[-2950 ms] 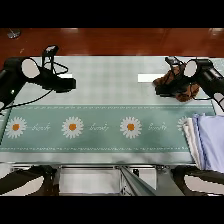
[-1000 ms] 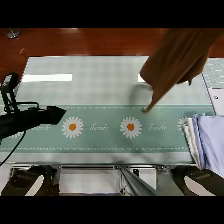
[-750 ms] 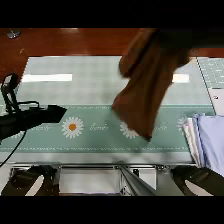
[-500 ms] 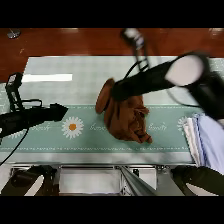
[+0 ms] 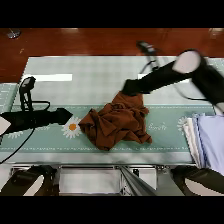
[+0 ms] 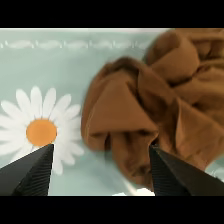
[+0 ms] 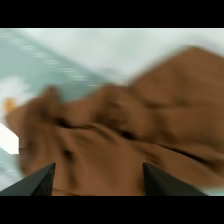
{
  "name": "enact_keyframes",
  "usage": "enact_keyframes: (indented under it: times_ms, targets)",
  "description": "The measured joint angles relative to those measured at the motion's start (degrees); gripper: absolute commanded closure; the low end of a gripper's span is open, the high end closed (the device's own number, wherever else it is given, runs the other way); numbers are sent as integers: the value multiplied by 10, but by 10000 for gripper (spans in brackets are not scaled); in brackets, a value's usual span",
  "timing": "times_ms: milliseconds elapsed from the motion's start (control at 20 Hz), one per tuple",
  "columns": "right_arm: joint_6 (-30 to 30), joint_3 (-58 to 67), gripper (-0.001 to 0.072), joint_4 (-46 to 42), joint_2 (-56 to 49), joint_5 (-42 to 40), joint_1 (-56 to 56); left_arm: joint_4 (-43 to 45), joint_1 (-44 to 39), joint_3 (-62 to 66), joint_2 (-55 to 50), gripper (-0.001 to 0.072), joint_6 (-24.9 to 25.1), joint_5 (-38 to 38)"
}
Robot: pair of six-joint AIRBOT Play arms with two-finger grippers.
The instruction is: Fold the shirts.
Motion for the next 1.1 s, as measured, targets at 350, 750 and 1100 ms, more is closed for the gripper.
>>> enact_keyframes:
  times_ms: [350, 750, 1100]
  targets:
    - [-22, -315, 91, -3, 193, 30, -313, -181, 0, -153, -38, 5, 84, 20]
    - [-80, -509, 91, 95, 241, 37, -371, -378, -122, -170, -192, 54, 198, 226]
    - [-89, -526, 91, 120, 205, 30, -292, -403, -136, -89, -288, 687, 238, 240]
